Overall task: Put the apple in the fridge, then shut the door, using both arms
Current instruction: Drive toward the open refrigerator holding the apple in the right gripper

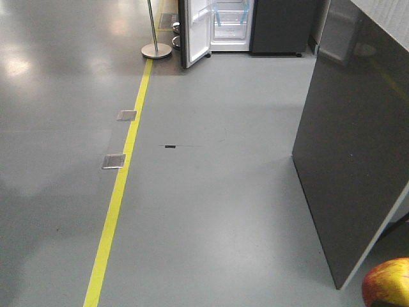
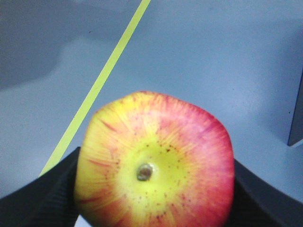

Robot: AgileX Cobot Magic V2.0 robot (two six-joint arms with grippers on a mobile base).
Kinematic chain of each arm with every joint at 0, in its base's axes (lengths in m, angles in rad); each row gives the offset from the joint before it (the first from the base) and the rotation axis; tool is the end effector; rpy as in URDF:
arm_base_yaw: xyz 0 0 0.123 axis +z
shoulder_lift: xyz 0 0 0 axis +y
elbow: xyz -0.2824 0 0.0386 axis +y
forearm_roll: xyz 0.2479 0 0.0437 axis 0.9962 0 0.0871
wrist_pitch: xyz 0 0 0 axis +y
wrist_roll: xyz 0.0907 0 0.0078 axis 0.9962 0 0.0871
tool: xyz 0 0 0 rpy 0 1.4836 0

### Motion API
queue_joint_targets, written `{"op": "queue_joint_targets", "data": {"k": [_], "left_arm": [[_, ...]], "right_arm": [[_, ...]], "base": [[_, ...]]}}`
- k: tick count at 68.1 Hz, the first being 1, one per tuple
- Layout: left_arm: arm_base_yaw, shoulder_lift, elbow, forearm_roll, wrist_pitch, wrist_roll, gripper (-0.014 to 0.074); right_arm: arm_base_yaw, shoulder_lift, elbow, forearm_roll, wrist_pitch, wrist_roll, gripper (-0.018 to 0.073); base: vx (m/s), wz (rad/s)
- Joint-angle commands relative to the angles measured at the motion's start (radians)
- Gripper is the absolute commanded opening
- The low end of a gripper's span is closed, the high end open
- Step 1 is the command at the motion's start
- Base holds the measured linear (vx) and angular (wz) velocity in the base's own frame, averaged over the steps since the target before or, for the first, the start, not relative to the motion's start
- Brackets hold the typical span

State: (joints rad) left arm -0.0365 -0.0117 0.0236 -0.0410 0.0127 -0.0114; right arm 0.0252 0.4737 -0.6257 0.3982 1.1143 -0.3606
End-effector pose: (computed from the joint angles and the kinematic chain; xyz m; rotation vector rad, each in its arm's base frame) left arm 0.0564 -0.0021 0.2046 -0.0116 1.5086 -0.0718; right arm 0.0606 0.0332 0.3032 -0.4007 2.3396 0.3556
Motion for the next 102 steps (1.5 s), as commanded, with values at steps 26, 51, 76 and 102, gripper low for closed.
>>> {"op": "queue_joint_targets", "data": {"k": [26,51,76,102], "left_arm": [[-0.004,-0.013,-0.017,-0.009,-0.077,-0.003,-0.0006],[-0.004,-0.013,-0.017,-0.009,-0.077,-0.003,-0.0006],[-0.004,-0.013,-0.017,-0.009,-0.077,-0.003,-0.0006],[-0.004,-0.013,-0.017,-0.009,-0.077,-0.003,-0.0006]], "right_arm": [[-0.003,0.007,-0.024,0.026,-0.051,-0.011,0.0160],[-0.003,0.007,-0.024,0.026,-0.052,-0.011,0.0160],[-0.003,0.007,-0.024,0.026,-0.051,-0.011,0.0160],[-0.003,0.007,-0.024,0.026,-0.048,-0.011,0.0160]], "base": [[0.23,0.03],[0.25,0.08],[0.27,0.09],[0.28,-0.02]]}}
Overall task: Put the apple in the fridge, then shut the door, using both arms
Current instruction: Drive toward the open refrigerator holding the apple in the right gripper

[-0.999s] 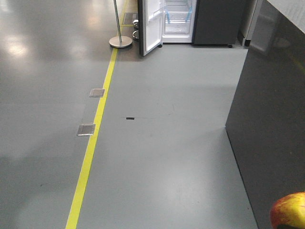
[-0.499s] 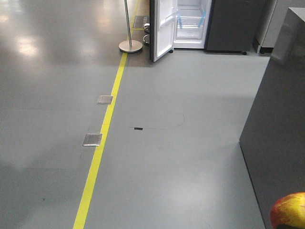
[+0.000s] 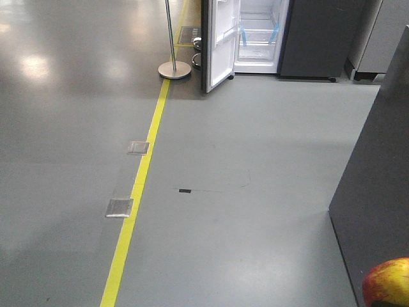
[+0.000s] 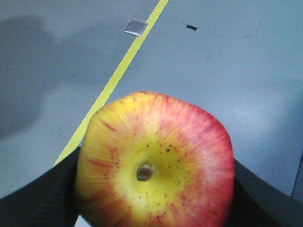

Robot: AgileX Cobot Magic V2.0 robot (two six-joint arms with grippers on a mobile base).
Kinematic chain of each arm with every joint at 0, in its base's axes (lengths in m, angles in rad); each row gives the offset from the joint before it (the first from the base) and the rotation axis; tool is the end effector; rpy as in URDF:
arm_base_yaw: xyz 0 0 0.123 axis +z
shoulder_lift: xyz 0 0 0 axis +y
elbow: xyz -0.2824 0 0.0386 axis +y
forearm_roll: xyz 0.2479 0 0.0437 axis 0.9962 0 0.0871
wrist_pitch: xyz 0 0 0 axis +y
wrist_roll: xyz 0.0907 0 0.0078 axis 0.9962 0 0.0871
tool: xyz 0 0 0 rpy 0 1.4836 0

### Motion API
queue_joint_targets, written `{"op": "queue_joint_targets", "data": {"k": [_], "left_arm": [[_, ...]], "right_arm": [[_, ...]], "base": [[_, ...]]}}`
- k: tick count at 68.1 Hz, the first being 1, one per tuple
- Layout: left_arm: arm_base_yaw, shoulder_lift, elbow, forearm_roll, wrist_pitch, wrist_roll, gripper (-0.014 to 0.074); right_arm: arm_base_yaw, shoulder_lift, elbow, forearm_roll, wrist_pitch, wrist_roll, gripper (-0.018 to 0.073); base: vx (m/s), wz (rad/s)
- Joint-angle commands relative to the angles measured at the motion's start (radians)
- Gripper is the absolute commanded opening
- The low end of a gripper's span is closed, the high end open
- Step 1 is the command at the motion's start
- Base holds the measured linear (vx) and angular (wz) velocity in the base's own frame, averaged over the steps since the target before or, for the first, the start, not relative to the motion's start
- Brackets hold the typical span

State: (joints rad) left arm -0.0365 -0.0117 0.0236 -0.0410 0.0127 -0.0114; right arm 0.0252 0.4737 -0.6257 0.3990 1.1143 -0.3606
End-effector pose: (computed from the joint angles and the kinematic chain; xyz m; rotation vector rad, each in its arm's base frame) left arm 0.0564 -0.0021 0.2046 -0.0116 1.5086 -0.0718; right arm 0.0606 0.0333 0.3032 -0.4006 2.3394 0.3566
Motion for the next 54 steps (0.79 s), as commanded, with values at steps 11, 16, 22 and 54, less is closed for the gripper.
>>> {"op": "queue_joint_targets", "data": {"k": [11,16,22,54], "left_arm": [[-0.004,-0.013,-0.017,-0.009,-0.077,-0.003,-0.0006],[-0.004,-0.013,-0.017,-0.009,-0.077,-0.003,-0.0006],[-0.004,-0.013,-0.017,-0.009,-0.077,-0.003,-0.0006],[-0.004,-0.013,-0.017,-0.009,-0.077,-0.003,-0.0006]], "right_arm": [[-0.003,0.007,-0.024,0.025,-0.048,-0.011,0.0160],[-0.003,0.007,-0.024,0.025,-0.048,-0.011,0.0160],[-0.003,0.007,-0.024,0.025,-0.048,-0.011,0.0160],[-0.003,0.007,-0.024,0.025,-0.048,-0.011,0.0160]], "base": [[0.27,-0.03],[0.27,-0.01],[0.26,0.00],[0.24,0.02]]}}
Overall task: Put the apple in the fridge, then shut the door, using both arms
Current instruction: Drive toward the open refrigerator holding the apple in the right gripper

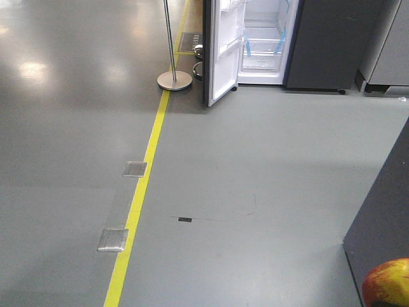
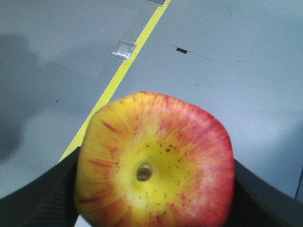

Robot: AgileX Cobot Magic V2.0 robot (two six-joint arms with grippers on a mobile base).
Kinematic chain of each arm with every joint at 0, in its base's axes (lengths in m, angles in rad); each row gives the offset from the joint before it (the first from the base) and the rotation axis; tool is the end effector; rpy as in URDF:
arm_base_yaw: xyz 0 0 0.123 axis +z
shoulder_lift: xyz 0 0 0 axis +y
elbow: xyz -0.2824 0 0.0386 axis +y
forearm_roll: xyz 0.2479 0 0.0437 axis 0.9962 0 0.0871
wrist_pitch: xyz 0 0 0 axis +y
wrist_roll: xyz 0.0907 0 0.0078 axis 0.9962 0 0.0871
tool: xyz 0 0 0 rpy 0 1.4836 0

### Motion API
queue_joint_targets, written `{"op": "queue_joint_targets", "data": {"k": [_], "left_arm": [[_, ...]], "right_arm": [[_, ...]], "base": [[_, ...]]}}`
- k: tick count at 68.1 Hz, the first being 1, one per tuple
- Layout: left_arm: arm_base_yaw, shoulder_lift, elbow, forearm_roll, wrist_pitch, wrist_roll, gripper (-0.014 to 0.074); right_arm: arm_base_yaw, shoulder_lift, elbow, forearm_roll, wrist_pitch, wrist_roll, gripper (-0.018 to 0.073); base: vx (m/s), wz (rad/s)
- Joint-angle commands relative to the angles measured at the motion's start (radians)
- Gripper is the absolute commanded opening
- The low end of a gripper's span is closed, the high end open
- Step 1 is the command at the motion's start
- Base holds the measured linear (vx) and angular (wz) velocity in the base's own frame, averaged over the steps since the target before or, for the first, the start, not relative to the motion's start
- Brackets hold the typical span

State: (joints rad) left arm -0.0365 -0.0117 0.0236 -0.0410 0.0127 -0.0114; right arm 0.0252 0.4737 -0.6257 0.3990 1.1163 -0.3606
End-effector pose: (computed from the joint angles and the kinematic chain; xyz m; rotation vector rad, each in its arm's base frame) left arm 0.0564 -0.0021 0.2046 -0.0116 1.5086 -0.0718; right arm 0.0605 0.0333 0.3031 -0.4014 2.3412 0.3572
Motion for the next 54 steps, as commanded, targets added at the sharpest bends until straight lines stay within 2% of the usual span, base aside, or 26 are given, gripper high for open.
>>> {"op": "queue_joint_targets", "data": {"k": [1,54], "left_arm": [[-0.004,-0.013,-0.017,-0.009,-0.077,-0.003,-0.0006],[-0.004,-0.013,-0.017,-0.009,-0.077,-0.003,-0.0006]], "right_arm": [[-0.003,0.007,-0.024,0.025,-0.050,-0.011,0.0160],[-0.003,0.007,-0.024,0.025,-0.053,-0.011,0.0160]], "base": [[0.23,0.02],[0.23,-0.01]]}}
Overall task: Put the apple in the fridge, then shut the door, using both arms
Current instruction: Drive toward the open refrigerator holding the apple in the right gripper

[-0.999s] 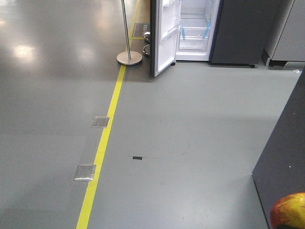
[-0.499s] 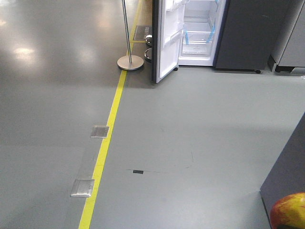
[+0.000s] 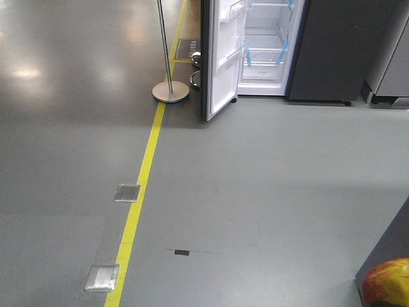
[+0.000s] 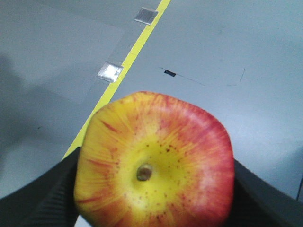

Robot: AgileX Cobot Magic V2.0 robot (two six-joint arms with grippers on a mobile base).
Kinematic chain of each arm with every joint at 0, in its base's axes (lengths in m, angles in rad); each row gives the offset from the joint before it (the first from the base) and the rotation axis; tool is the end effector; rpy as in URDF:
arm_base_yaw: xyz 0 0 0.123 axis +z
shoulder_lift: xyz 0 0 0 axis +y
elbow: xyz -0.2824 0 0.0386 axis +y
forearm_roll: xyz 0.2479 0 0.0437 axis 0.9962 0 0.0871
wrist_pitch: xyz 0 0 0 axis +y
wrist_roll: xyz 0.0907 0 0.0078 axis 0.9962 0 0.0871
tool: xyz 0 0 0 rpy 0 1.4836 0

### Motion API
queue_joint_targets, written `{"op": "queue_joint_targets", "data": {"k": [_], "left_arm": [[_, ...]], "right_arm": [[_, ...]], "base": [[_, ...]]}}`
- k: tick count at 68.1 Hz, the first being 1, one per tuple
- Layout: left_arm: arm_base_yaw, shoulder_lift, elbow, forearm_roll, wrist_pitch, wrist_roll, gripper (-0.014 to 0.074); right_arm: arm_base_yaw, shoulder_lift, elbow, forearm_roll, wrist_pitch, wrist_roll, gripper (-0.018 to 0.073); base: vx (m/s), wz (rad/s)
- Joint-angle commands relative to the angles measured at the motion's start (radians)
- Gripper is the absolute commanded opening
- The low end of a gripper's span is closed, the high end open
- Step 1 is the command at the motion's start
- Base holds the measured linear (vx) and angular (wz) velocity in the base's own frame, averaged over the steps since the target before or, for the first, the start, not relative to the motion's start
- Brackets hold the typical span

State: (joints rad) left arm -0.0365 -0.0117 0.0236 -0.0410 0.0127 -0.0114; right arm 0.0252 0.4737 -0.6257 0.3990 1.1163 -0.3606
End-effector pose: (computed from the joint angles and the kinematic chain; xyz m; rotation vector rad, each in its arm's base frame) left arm 0.0564 -0.0021 0.2046 -0.0116 1.5086 -0.0718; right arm 0.0605 0.0333 0.3031 -0.4014 2.3412 0.3572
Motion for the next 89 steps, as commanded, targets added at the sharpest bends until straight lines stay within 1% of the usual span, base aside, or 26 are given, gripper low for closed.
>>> {"op": "queue_joint_targets", "data": {"k": [1,89], "left_arm": [[-0.004,-0.013,-0.017,-0.009,-0.077,-0.003,-0.0006],[-0.004,-0.013,-0.017,-0.009,-0.077,-0.003,-0.0006]], "right_arm": [[-0.003,0.007,-0.024,0.025,-0.053,-0.011,0.0160],[-0.003,0.007,-0.024,0.025,-0.050,-0.011,0.0160]], "base": [[0.25,-0.05],[0.27,-0.02]]}}
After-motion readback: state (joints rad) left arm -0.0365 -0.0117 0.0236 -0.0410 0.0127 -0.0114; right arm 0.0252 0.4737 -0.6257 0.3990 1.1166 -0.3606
